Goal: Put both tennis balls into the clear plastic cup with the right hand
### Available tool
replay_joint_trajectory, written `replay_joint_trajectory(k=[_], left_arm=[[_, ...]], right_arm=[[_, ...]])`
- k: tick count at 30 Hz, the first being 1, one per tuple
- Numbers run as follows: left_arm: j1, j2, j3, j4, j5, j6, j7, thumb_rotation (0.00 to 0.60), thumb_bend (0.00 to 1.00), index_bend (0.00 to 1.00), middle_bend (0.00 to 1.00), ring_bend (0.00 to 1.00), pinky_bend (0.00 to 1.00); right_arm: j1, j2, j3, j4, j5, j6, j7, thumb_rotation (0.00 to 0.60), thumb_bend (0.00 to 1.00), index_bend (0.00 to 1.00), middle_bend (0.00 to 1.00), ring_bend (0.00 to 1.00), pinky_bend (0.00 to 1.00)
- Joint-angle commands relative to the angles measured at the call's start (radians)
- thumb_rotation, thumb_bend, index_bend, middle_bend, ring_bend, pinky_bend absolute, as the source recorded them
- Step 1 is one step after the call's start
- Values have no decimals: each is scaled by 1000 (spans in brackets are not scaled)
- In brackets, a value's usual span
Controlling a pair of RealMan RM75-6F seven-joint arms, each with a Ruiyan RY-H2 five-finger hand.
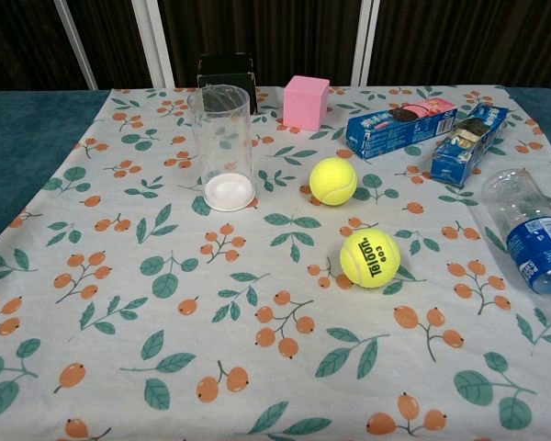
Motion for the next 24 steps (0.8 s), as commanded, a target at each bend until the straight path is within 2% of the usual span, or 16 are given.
replay_joint_trajectory(k=[1,6,9,13,19,24], left_arm=[[1,0,-3,1,-7,0,-1,600,32,49,0,0,33],[5,4,-3,-4,-5,7,-4,600,32,49,0,0,33],[8,9,-5,-7,-10,10,-14,600,32,49,0,0,33],[7,5,-9,-6,-17,10,-2,600,32,49,0,0,33],[6,3,-1,-13,-4,7,7,600,32,49,0,0,33],[4,0,-5,-10,-22,-2,16,600,32,48,0,0,33]], right_arm=[[2,7,-6,-4,1,-12,1,600,206,178,52,99,36],[3,24,-17,-30,1,-31,24,600,207,177,52,91,12],[9,53,-34,-75,-7,-60,80,600,206,178,52,91,11],[55,106,-42,-130,-43,-124,132,600,206,178,52,91,11],[173,152,-17,-218,-54,-282,183,600,207,178,52,90,11],[285,149,15,-290,-17,-443,217,600,207,178,52,91,11]])
